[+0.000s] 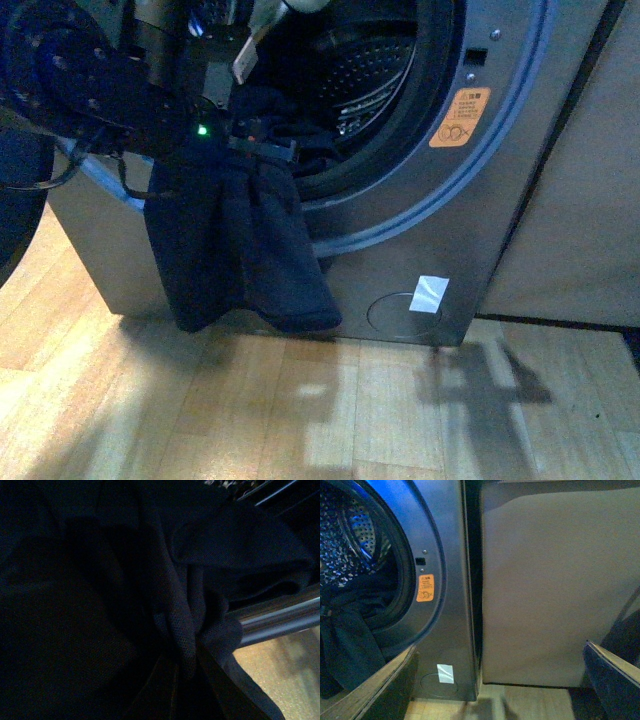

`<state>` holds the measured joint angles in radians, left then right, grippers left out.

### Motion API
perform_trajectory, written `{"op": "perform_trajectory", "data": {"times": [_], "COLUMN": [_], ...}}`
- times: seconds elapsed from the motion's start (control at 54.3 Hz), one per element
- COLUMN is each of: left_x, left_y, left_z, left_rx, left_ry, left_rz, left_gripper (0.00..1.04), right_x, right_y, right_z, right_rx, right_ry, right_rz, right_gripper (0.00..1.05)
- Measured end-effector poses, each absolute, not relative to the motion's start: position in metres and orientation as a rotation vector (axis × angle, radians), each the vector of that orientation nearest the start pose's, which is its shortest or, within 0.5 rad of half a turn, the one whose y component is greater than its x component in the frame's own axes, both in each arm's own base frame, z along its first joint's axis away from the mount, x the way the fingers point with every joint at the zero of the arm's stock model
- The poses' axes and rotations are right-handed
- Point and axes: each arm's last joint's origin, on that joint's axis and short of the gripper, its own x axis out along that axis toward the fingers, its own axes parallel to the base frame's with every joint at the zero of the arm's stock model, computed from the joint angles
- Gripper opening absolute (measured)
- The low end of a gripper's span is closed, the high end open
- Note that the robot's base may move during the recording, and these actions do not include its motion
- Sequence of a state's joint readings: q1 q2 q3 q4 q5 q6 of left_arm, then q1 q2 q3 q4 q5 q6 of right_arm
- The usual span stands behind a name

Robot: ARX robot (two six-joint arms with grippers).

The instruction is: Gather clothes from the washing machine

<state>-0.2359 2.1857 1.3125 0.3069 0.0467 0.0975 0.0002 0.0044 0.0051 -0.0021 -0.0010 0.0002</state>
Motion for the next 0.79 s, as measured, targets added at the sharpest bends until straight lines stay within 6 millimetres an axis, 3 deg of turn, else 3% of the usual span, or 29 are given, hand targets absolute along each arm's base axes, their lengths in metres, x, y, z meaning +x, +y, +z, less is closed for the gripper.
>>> {"op": "perform_trajectory", "data": {"times": [0.221, 0.442, 0.607, 0.791], "left_x": [0.41, 0.352, 0.322, 0.293], "left_y": [-0.097, -0.08, -0.085, -0.103], "left_z": [0.173, 0.247, 0.294, 0.349], "left_rx": [0.119, 0.088, 0.096, 0.102], "left_ry": [0.402, 0.227, 0.123, -0.01], "left_rz": [-0.368, -0.48, -0.548, -0.629], "left_gripper": [0.06, 0.06, 0.06, 0.06], "right_x": [0.098, 0.098, 0.098, 0.098], "right_y": [0.0, 0.0, 0.0, 0.0], "right_z": [0.165, 0.165, 0.165, 0.165], "right_rx": [0.0, 0.0, 0.0, 0.0], "right_ry": [0.001, 0.001, 0.001, 0.001], "right_rz": [0.001, 0.001, 0.001, 0.001], "right_gripper": [0.97, 0.97, 0.97, 0.97]}}
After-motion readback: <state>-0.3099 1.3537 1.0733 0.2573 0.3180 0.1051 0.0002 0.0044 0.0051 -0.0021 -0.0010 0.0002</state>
